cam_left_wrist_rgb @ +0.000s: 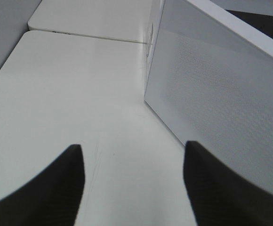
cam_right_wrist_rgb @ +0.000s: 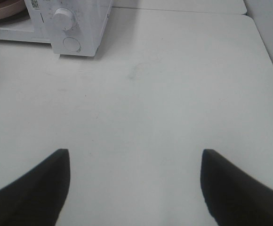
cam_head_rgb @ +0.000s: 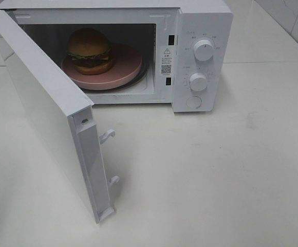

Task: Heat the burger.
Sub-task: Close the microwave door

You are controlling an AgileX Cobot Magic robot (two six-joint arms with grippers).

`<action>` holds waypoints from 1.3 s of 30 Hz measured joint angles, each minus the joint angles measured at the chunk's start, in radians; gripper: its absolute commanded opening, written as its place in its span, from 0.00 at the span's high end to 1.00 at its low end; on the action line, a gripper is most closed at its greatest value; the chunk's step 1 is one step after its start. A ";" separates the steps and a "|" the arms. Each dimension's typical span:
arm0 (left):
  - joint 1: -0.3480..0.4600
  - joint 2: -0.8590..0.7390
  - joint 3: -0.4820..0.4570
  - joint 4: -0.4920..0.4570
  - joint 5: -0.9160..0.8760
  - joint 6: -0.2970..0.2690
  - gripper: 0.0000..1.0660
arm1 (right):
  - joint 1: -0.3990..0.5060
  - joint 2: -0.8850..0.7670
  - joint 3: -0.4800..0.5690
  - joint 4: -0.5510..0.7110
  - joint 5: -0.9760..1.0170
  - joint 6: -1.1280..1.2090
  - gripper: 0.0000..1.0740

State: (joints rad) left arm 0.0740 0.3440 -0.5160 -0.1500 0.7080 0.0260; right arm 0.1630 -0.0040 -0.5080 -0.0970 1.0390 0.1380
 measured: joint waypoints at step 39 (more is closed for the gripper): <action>-0.002 0.573 0.307 0.150 -1.184 -0.039 1.00 | 0.000 0.000 0.000 0.000 -0.001 0.000 0.31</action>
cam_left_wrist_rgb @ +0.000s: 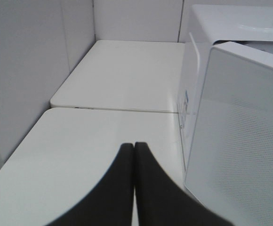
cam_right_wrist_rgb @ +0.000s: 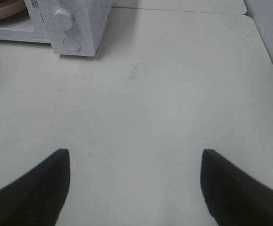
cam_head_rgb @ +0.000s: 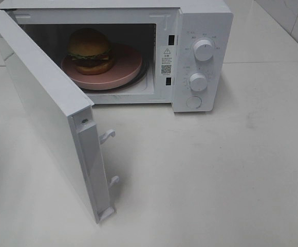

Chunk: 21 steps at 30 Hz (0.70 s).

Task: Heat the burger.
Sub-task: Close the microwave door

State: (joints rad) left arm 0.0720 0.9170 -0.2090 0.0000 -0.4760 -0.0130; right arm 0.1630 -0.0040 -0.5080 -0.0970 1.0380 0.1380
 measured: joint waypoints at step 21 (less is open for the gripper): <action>-0.018 0.403 0.001 0.327 -0.375 -0.171 1.00 | 0.000 0.000 0.000 0.000 0.000 0.000 0.31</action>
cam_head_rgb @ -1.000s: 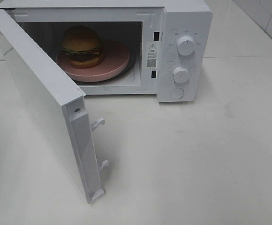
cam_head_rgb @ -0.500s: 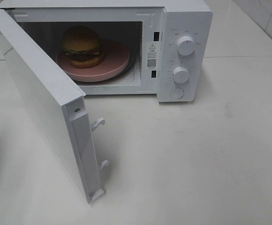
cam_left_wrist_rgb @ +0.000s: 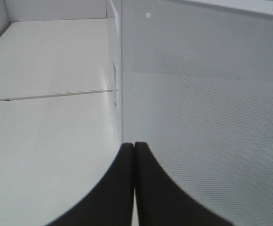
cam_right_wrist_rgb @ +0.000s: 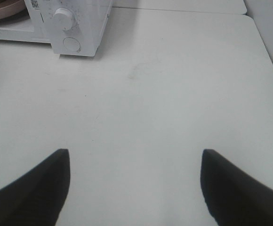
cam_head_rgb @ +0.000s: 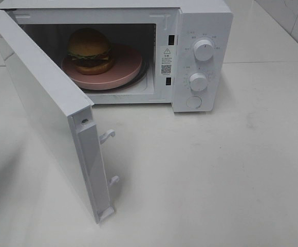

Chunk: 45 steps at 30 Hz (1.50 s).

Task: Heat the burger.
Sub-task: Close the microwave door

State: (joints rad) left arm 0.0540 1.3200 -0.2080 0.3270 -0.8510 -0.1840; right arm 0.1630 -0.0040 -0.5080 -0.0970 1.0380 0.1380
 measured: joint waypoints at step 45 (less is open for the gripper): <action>-0.590 0.432 -0.370 -0.632 -0.044 0.269 1.00 | 0.000 0.000 0.000 0.000 0.000 -0.001 0.31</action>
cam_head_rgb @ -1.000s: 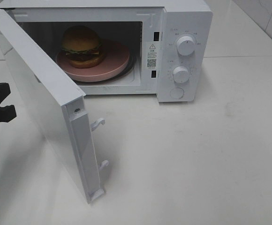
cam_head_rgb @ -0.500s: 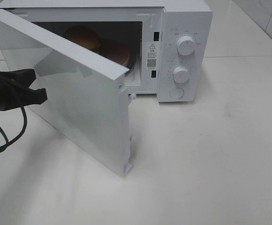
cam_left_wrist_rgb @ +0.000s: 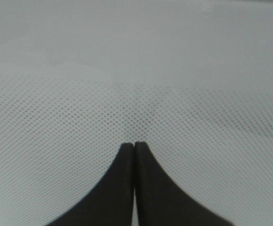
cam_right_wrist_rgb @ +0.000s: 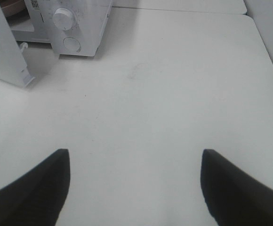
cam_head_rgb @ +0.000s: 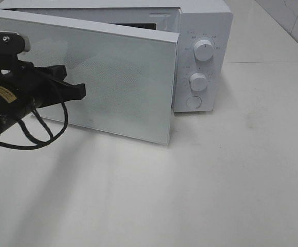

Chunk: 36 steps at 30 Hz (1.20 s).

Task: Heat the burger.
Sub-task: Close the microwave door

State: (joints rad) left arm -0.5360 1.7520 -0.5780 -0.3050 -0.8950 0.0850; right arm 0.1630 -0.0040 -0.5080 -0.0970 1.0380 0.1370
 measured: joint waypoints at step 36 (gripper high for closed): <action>-0.136 0.268 -0.485 -0.079 0.291 0.095 1.00 | 0.000 0.000 0.000 0.001 0.000 0.000 0.31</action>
State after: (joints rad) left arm -0.6720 2.0200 -1.0630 -0.3840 -0.6040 0.1800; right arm 0.1630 -0.0040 -0.5080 -0.0960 1.0380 0.1370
